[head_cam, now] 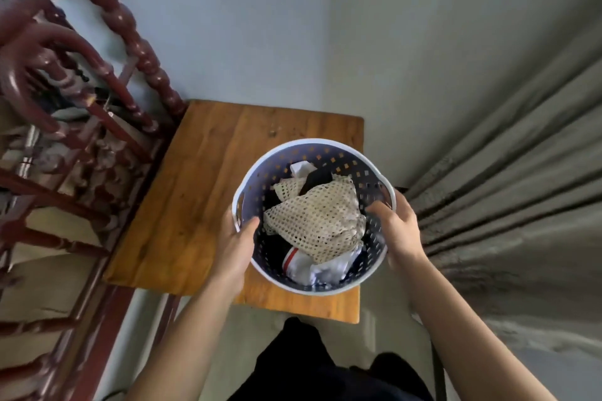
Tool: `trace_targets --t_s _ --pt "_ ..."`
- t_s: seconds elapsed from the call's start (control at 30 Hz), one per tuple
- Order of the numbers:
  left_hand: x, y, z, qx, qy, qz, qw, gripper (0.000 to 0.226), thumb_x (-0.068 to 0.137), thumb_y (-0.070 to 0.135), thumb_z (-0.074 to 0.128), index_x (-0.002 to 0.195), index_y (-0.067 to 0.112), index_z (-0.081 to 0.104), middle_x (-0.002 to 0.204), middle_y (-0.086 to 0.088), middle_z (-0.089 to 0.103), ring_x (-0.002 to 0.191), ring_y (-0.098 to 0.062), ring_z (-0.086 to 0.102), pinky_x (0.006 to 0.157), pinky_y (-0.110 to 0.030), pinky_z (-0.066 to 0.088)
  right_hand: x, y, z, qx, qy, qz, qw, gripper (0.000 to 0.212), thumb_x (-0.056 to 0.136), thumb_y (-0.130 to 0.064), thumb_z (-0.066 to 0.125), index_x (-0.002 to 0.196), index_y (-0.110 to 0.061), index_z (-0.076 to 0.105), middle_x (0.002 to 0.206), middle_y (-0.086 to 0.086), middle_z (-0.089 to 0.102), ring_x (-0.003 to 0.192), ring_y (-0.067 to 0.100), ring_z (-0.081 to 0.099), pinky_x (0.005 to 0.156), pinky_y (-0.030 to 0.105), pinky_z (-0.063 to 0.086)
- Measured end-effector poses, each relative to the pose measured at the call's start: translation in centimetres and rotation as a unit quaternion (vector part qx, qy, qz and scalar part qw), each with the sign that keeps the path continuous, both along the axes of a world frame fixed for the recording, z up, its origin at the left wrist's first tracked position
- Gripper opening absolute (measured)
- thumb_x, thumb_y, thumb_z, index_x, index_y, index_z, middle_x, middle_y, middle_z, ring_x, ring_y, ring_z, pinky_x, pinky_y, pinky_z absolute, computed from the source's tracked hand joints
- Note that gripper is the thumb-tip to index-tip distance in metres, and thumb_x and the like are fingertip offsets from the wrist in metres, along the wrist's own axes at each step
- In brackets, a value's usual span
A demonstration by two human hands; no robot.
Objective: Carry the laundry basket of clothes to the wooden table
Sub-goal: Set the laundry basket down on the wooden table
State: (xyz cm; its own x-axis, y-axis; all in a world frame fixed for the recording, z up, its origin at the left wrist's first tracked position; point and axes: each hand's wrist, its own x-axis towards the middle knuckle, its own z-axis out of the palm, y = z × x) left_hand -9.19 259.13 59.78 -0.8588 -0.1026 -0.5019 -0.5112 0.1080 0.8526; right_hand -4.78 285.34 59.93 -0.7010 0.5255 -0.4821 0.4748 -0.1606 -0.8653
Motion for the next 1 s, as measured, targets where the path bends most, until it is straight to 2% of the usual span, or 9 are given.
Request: trace_targets --t_s 0.23,0.4,0.5,0.6,0.7,0.77,0.87,0.9,1.0 --pt "-6.9 0.2 -2.5 -0.002 -0.05 0.021 0.999 0.054 0.097 0.016 0.056 0.149 0.029 0.044 0.144 0.001 0.059 0.129 -0.023 0.06 0.108 -0.048 0.049 -7.9 -0.5 -3.1 -0.002 -0.048 0.046 0.998 0.061 0.065 -0.031 0.075 0.126 -0.03 0.071 0.118 0.003 0.08 0.116 0.029 0.076 0.106 0.054 0.061" --pt "-10.5 1.1 -3.0 -0.015 -0.049 0.06 0.997 0.058 0.095 0.017 0.059 0.149 0.027 0.043 0.139 0.002 0.059 0.121 -0.023 0.061 0.091 -0.039 0.054 -13.0 0.4 -3.8 -0.01 -0.038 0.093 0.995 0.051 0.086 -0.017 0.073 0.137 -0.024 0.067 0.114 0.001 0.076 0.11 0.023 0.073 0.087 0.035 0.058" --pt "-12.1 1.7 -3.0 -0.028 -0.04 0.073 0.996 0.057 0.091 0.019 0.062 0.145 0.029 0.045 0.133 0.002 0.063 0.119 -0.024 0.064 0.096 -0.047 0.055 -15.4 1.1 -4.2 -0.007 -0.04 0.125 0.991 0.056 0.087 -0.024 0.073 0.142 -0.028 0.063 0.126 0.004 0.073 0.114 0.024 0.071 0.092 0.036 0.056" --pt "-13.1 2.4 -3.6 -0.059 -0.031 0.073 0.995 0.062 0.093 0.016 0.061 0.149 0.026 0.037 0.133 0.002 0.057 0.119 -0.024 0.06 0.093 -0.043 0.052 -17.1 1.8 -4.9 0.01 -0.059 0.182 0.981 0.065 0.089 -0.029 0.072 0.151 -0.032 0.056 0.135 0.003 0.069 0.124 0.029 0.068 0.097 0.038 0.053" --pt "-13.4 3.0 -4.3 -0.109 -0.025 0.066 0.992 0.072 0.093 0.015 0.063 0.154 0.025 0.026 0.138 0.004 0.047 0.124 -0.022 0.052 0.1 -0.044 0.05 -17.4 2.5 -5.8 0.061 -0.076 0.237 0.966 0.074 0.1 -0.026 0.069 0.165 -0.039 0.037 0.143 0.0 0.064 0.134 0.03 0.061 0.106 0.039 0.049" --pt "-12.7 3.2 -4.9 -0.131 -0.026 0.054 0.99 0.084 0.091 0.024 0.066 0.158 0.031 0.015 0.154 0.0 0.04 0.135 -0.026 0.048 0.109 -0.051 0.047 -16.9 2.9 -6.3 0.09 -0.087 0.279 0.952 0.084 0.105 -0.031 0.063 0.172 -0.043 0.015 0.162 0.005 0.055 0.144 0.036 0.055 0.113 0.043 0.047" --pt "-10.9 4.2 -5.4 -0.175 -0.031 0.038 0.983 0.107 0.089 0.025 0.069 0.16 0.03 -0.01 0.17 -0.006 0.015 0.154 -0.032 0.025 0.12 -0.057 0.032 -15.5 2.7 -7.3 0.108 -0.107 0.333 0.931 0.093 0.11 -0.038 0.057 0.171 -0.043 -0.013 0.172 0.008 0.044 0.136 0.041 0.061 0.106 0.045 0.052" --pt "-10.1 4.8 -5.4 -0.19 -0.022 0.034 0.981 0.11 0.087 0.024 0.07 0.161 0.026 -0.012 0.17 -0.005 0.012 0.156 -0.031 0.02 0.122 -0.055 0.029 -14.9 2.5 -7.6 0.111 -0.104 0.345 0.926 0.096 0.109 -0.04 0.057 0.17 -0.04 -0.018 0.175 0.01 0.039 0.142 0.042 0.058 0.11 0.049 0.052" --pt "-7.9 6.5 -5.8 -0.24 -0.003 0.019 0.971 0.114 0.084 0.021 0.073 0.161 0.015 -0.01 0.172 -0.007 0.002 0.159 -0.025 0.005 0.127 -0.037 0.013 -13.6 1.7 -8.7 0.118 -0.065 0.351 0.927 0.107 0.107 -0.041 0.06 0.168 -0.031 -0.028 0.185 0.011 0.01 0.168 0.032 0.024 0.134 0.051 0.03"
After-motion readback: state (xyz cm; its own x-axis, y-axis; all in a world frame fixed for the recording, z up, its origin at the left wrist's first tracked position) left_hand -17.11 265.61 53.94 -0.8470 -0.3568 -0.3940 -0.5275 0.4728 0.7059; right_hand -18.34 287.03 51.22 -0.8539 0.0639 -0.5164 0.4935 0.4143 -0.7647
